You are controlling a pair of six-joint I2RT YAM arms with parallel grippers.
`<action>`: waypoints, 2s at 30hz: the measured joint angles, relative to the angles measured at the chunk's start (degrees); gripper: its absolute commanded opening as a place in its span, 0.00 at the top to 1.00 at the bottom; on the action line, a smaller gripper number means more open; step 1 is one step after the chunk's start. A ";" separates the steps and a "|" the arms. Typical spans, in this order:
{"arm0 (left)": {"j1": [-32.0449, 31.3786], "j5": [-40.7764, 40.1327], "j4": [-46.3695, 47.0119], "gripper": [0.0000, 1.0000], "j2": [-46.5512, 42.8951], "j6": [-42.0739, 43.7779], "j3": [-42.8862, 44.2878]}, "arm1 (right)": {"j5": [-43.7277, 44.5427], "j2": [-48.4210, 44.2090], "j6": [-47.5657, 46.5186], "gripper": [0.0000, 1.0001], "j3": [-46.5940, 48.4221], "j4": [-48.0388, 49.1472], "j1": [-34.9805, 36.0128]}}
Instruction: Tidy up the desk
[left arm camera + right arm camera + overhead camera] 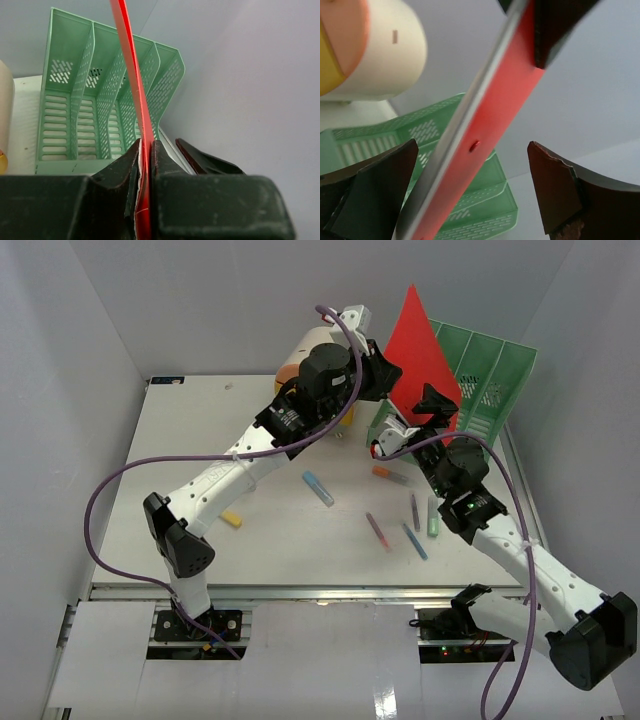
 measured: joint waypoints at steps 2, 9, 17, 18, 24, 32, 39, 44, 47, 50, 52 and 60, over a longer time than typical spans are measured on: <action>0.02 0.26 -0.95 1.00 1.02 0.74 1.62 | -2.86 -1.24 1.42 0.10 3.51 -9.72 0.01; 0.07 1.39 -3.79 1.00 1.54 4.14 3.38 | -20.02 -7.08 4.43 0.10 16.45 -41.93 -0.32; 0.11 1.21 -5.38 1.00 0.78 8.28 2.38 | -32.73 -13.77 10.08 0.10 17.76 -56.63 -5.60; 0.11 1.21 -5.47 1.00 0.78 8.75 2.38 | -33.66 -14.36 10.71 0.10 17.45 -57.29 -6.21; 0.11 1.89 -6.56 1.00 0.83 11.42 2.84 | -39.00 -17.75 16.90 0.08 14.63 -59.56 -11.63; 0.11 3.09 -6.81 1.00 4.14 15.73 11.98 | -40.76 -19.42 25.13 0.03 13.94 -59.82 -19.27; 0.11 2.94 -5.47 1.00 7.46 19.10 15.53 | -38.02 -17.37 35.34 0.66 11.86 -58.06 -25.33; 0.11 2.90 -2.19 1.00 10.10 20.48 14.78 | -35.33 -15.67 44.43 0.66 9.59 -53.71 -32.19; 0.11 2.40 -0.37 1.00 11.51 21.43 14.60 | -34.66 -15.60 48.41 0.66 8.71 -51.63 -35.69; 0.11 1.22 1.78 1.00 13.08 22.70 14.65 | -34.37 -15.95 51.40 0.66 6.26 -48.39 -39.86; 0.11 0.65 2.61 1.00 13.98 23.40 14.65 | -34.45 -16.56 53.04 0.66 3.63 -45.95 -42.30; 0.15 -0.12 5.61 1.00 16.45 25.02 15.82 | -37.58 -18.68 58.43 0.66 -8.37 -38.04 -50.92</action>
